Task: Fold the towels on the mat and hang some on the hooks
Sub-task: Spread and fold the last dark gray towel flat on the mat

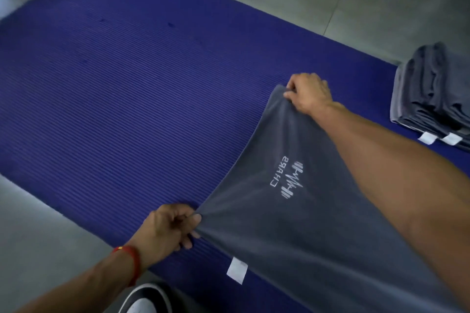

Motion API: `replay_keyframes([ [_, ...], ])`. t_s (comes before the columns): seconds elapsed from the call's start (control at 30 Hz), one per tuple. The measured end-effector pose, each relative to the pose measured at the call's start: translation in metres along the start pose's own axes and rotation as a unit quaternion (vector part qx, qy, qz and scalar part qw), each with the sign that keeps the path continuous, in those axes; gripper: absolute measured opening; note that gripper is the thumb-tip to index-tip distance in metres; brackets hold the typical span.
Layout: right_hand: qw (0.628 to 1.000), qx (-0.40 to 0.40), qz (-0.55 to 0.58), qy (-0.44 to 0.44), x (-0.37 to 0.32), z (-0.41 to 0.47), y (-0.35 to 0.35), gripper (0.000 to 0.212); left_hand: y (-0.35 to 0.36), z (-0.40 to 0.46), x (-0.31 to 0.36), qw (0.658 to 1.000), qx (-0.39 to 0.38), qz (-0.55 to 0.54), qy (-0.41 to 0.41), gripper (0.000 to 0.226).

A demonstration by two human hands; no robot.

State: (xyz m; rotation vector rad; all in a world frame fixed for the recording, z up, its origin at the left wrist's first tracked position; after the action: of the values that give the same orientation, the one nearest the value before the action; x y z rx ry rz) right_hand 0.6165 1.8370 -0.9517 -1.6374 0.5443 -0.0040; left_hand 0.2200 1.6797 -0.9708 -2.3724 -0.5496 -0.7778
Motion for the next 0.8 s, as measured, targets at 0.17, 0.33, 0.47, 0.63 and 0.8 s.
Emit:
replay_keyframes([
  [0.17, 0.999, 0.038, -0.024, -0.031, -0.032, 0.024, -0.002, 0.023, -0.024, 0.003, -0.003, 0.997, 0.061, -0.038, -0.020, 0.031],
  [0.33, 0.994, 0.103, -0.008, -0.045, -0.067, 0.050, 0.000, 0.023, -0.067, 0.014, -0.008, 0.985, 0.158, -0.017, -0.063, 0.034],
  [0.47, 0.989, 0.140, -0.017, -0.051, -0.090, 0.062, -0.004, 0.016, -0.087, 0.029, -0.015, 0.971, 0.222, 0.023, -0.088, 0.030],
  [0.63, 0.991, 0.083, -0.014, -0.099, -0.083, 0.014, 0.009, 0.041, -0.075, 0.039, -0.012, 0.956, 0.245, 0.141, -0.074, 0.019],
  [0.8, 0.971, -0.004, -0.061, -0.229, -0.005, -0.125, 0.037, 0.045, -0.054, 0.020, 0.000, 0.879, 0.348, 0.321, 0.059, 0.020],
])
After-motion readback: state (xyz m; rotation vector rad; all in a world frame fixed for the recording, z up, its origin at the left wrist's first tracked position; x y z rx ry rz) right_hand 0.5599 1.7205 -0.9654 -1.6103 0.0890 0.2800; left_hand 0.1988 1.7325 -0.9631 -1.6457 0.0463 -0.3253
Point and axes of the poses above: each hand's wrist, its own z-axis towards the middle knuckle, its own y-axis out of the palm, x = y × z, the point moved 2 cm from there along z, towards the middle knuckle, and after that the axes turned 9 degrees about z, right-handed, at the moved point
